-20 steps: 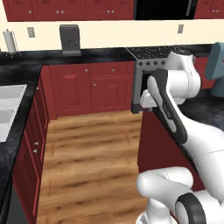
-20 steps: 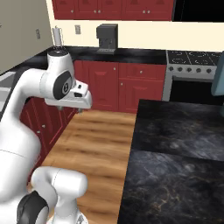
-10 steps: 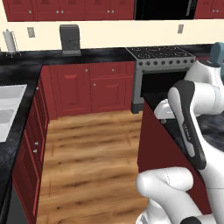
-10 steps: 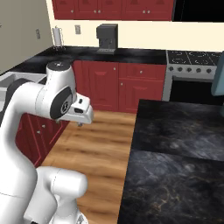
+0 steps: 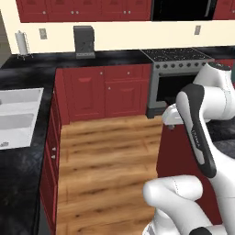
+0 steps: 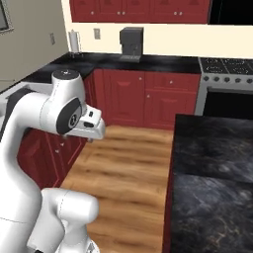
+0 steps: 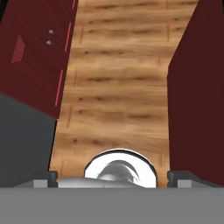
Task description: Close the stand mixer head.
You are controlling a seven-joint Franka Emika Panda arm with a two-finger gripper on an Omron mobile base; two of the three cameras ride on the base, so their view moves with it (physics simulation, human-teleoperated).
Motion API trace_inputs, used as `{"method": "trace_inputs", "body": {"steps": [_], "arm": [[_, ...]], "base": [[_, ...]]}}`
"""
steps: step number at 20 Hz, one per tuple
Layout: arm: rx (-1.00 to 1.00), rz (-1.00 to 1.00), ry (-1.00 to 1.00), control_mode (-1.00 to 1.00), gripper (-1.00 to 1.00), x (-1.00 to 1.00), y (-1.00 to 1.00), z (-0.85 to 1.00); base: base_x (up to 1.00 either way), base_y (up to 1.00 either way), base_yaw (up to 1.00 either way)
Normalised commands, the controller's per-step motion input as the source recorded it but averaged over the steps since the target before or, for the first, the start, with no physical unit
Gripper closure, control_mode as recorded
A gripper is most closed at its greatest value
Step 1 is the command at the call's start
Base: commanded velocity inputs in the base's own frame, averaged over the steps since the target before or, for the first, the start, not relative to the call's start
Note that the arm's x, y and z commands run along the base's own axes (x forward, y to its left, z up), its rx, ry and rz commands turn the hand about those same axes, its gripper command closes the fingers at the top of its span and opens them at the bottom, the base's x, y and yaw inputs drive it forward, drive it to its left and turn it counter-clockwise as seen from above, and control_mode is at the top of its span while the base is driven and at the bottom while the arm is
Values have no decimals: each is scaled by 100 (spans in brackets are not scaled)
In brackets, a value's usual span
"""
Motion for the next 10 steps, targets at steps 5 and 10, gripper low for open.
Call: {"method": "trace_inputs", "body": {"steps": [5,10], "arm": [[0,0,0,100,-100,0,0,0],[0,0,0,100,-100,0,0,0]], "base": [[79,14,0],[85,12,0]]}}
